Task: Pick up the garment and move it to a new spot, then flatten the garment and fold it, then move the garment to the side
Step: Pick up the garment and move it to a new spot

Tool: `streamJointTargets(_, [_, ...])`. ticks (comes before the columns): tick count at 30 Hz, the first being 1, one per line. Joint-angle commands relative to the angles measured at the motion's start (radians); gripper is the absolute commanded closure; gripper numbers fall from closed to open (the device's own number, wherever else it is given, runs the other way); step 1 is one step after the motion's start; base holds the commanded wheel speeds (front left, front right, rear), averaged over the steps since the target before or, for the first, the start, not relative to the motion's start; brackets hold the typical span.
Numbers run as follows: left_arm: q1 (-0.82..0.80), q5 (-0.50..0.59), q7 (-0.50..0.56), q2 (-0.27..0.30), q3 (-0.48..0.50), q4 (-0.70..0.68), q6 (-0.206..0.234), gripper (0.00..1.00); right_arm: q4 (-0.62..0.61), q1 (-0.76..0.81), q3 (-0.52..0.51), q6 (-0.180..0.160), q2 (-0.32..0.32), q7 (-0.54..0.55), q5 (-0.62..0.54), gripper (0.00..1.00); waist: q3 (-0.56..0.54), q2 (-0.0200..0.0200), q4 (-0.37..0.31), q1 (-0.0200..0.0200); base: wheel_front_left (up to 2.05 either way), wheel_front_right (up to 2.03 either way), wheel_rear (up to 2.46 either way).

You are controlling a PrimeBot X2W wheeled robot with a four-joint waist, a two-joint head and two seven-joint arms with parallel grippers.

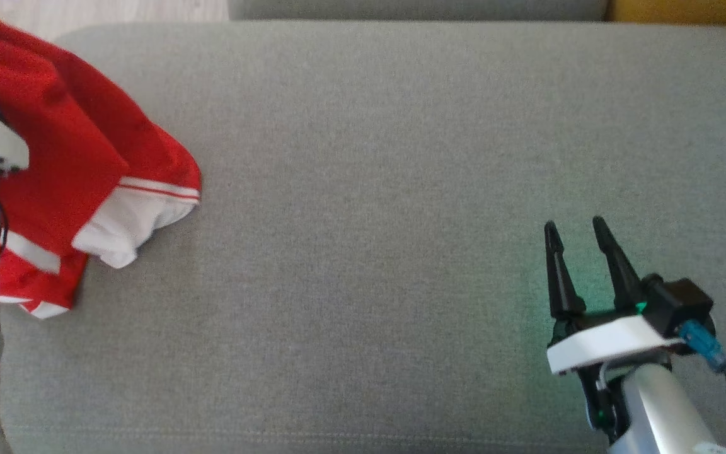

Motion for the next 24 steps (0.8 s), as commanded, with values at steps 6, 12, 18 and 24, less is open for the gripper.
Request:
streamJointTargets(6, [-0.036,-0.047,0.003,0.013,0.049,-0.228,0.015,1.00,-0.017,0.020,0.043,-0.001,-0.005,-0.011,0.030,0.00,-0.083,0.0000,-0.020,0.0000,0.00,0.00,0.00])
streamJointTargets(12, [-0.020,-0.077,0.078,-0.030,0.031,-0.373,0.029,1.00,-0.022,0.023,0.052,-0.001,-0.005,-0.011,0.043,0.00,-0.100,0.0000,-0.050,0.0000,0.00,0.00,0.00])
streamJointTargets(18, [-0.007,-0.081,0.159,-0.084,-0.022,-0.482,0.054,1.00,-0.044,0.016,0.048,-0.001,-0.005,-0.011,0.055,0.00,-0.089,0.0000,-0.113,0.0000,0.00,0.00,0.00])
streamJointTargets(24, [0.014,-0.073,0.201,-0.140,-0.082,-0.516,0.076,1.00,-0.093,-0.006,0.033,-0.001,-0.005,-0.011,0.064,0.00,-0.042,0.0000,-0.191,0.0000,0.00,0.00,0.00])
